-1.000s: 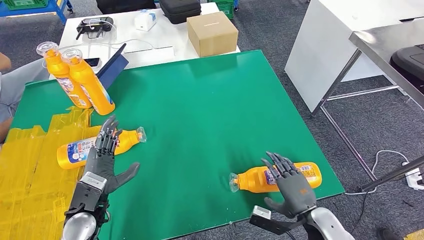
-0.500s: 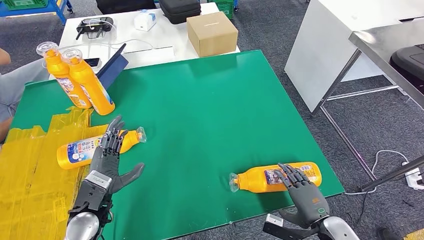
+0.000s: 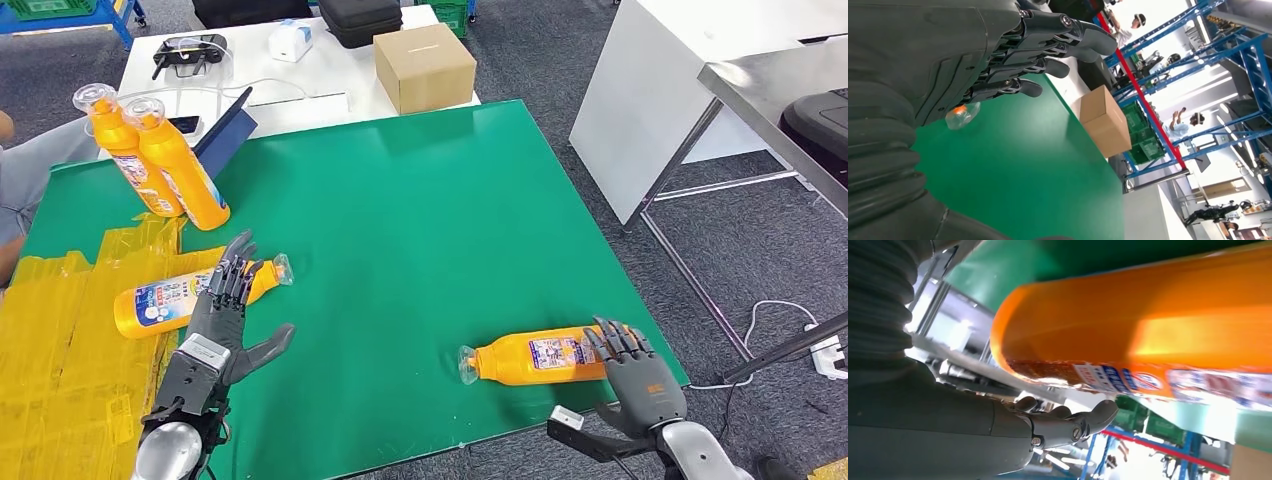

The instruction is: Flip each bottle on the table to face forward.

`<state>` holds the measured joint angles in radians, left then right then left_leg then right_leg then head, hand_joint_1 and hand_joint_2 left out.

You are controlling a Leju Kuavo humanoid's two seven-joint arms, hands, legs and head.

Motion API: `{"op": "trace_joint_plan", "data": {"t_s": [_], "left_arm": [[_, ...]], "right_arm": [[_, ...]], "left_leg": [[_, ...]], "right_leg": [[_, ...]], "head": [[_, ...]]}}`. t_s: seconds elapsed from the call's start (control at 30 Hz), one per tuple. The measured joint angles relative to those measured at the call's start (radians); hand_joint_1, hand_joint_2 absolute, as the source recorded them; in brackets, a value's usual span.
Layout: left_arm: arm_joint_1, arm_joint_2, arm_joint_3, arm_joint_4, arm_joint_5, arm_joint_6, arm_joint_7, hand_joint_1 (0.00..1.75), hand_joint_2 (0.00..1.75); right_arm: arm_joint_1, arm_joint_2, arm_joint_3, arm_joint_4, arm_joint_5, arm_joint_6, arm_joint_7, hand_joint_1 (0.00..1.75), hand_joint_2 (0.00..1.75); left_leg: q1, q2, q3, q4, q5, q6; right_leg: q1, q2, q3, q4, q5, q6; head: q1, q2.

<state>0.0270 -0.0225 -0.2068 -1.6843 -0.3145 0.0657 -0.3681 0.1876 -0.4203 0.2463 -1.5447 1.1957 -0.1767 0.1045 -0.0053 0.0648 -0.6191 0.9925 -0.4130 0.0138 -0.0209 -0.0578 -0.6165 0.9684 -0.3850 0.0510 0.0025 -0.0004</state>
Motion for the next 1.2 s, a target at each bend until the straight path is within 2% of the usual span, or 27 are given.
{"op": "trace_joint_plan", "data": {"t_s": [0.33, 0.63, 1.2], "left_arm": [[-0.002, -0.005, 0.002, 0.015, 0.012, -0.006, 0.006, 0.0, 1.75], [-0.003, -0.008, 0.003, 0.022, 0.013, -0.006, 0.006, 0.0, 1.75], [-0.015, -0.02, 0.002, 0.04, 0.016, -0.02, 0.017, 0.0, 1.75]], "right_arm": [[-0.043, 0.028, -0.08, 0.07, 0.031, -0.001, 0.002, 0.0, 1.75], [-0.062, 0.048, -0.112, 0.1, 0.042, -0.004, 0.0, 0.0, 1.75], [-0.165, 0.112, -0.101, 0.183, 0.093, -0.011, -0.043, 0.0, 1.75]], "left_leg": [[0.0, 0.0, 0.0, 0.0, 0.0, 0.0], [0.0, 0.0, 0.0, 0.0, 0.0, 0.0], [0.0, 0.0, 0.0, 0.0, 0.0, 0.001]], "right_leg": [[0.0, 0.0, 0.0, 0.0, 0.0, 0.0], [0.0, 0.0, 0.0, 0.0, 0.0, 0.0], [0.0, 0.0, 0.0, 0.0, 0.0, 0.0]], "head": [[0.0, 0.0], [0.0, 0.0], [0.0, 0.0]]}}
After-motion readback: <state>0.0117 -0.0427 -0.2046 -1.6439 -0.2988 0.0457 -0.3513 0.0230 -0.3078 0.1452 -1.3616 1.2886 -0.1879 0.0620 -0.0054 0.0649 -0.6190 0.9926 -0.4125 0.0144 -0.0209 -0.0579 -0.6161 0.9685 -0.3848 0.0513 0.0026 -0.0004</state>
